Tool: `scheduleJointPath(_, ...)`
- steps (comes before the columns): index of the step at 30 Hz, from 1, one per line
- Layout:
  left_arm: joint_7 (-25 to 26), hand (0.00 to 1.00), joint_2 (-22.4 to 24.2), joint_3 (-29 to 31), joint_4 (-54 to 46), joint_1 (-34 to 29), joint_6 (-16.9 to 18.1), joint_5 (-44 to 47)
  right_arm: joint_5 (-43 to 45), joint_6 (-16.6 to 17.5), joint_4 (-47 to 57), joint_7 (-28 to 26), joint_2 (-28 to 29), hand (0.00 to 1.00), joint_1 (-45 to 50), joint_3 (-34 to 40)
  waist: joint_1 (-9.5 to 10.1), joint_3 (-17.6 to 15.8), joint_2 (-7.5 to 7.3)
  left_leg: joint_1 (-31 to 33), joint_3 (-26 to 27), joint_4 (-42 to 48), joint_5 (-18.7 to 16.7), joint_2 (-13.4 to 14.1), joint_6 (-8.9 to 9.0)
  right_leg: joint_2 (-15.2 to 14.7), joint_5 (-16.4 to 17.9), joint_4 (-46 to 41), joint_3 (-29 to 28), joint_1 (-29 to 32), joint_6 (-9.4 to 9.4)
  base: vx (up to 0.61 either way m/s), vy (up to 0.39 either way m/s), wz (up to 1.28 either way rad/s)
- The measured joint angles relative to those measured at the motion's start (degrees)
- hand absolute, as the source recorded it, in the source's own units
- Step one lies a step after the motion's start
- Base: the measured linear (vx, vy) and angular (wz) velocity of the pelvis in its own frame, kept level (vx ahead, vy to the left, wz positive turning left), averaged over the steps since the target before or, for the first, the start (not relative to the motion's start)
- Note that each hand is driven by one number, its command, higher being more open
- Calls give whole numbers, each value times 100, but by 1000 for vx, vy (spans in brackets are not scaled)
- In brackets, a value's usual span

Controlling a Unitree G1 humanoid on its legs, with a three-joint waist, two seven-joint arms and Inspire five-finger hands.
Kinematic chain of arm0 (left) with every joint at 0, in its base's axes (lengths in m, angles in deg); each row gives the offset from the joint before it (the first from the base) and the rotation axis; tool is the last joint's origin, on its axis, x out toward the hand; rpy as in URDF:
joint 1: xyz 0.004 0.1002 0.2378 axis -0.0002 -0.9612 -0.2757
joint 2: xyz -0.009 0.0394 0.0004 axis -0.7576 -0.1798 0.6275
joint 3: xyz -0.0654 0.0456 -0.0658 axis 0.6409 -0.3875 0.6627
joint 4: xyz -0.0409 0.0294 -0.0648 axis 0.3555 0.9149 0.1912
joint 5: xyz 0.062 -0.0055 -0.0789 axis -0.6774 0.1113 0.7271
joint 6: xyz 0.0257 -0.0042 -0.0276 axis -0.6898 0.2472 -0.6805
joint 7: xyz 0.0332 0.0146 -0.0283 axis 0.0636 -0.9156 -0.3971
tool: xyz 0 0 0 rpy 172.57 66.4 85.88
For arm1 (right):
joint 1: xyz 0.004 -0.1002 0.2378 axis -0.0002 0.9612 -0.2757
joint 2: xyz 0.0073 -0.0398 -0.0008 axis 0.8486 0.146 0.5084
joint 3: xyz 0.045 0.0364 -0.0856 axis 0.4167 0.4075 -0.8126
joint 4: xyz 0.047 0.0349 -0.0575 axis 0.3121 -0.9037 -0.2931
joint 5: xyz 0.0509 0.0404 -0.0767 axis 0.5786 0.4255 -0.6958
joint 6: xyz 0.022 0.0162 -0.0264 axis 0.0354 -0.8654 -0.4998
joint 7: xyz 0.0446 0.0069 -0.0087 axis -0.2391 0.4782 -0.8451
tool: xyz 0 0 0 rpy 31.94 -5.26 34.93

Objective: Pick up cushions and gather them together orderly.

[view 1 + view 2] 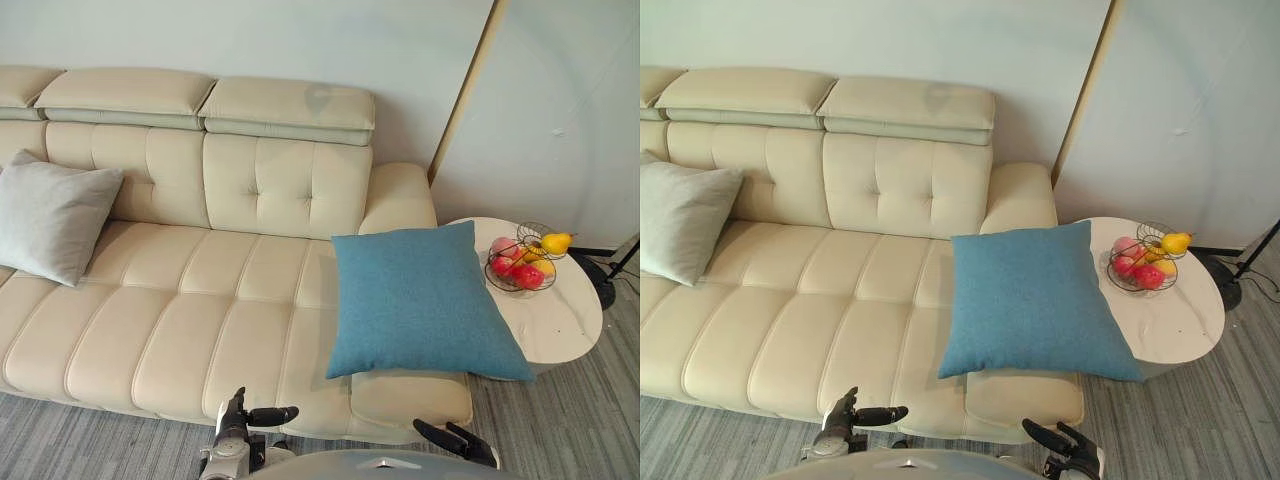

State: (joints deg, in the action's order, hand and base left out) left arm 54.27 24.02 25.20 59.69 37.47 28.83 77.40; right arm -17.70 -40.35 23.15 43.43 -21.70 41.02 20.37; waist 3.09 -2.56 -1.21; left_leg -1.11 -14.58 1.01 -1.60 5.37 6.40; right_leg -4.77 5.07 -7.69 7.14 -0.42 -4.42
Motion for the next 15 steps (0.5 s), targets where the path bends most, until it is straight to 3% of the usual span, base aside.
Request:
scheduleJointPath(6,16,100,-28,-171,-279,-177,0,72,-1,11,978,48,49,100,388,55,-53,13,56,-51,129,-97,4,-28,-40,-31,8,19,-131,24,-35,4,18,-7)
scheduleJointPath(11,-13,100,-106,-200,-1484,-750,-3,220,-130,46,2962,163,-85,100,760,706,-130,50,112,-93,242,-91,-68,-27,-42,-34,29,17,-216,21,-36,87,11,-9)
scheduleJointPath(15,-46,100,-177,-141,-2103,-970,0,242,-342,102,3797,192,-277,100,775,1057,-150,60,122,-197,412,-94,-124,-24,-29,-40,43,38,-311,-39,-49,84,8,-14)
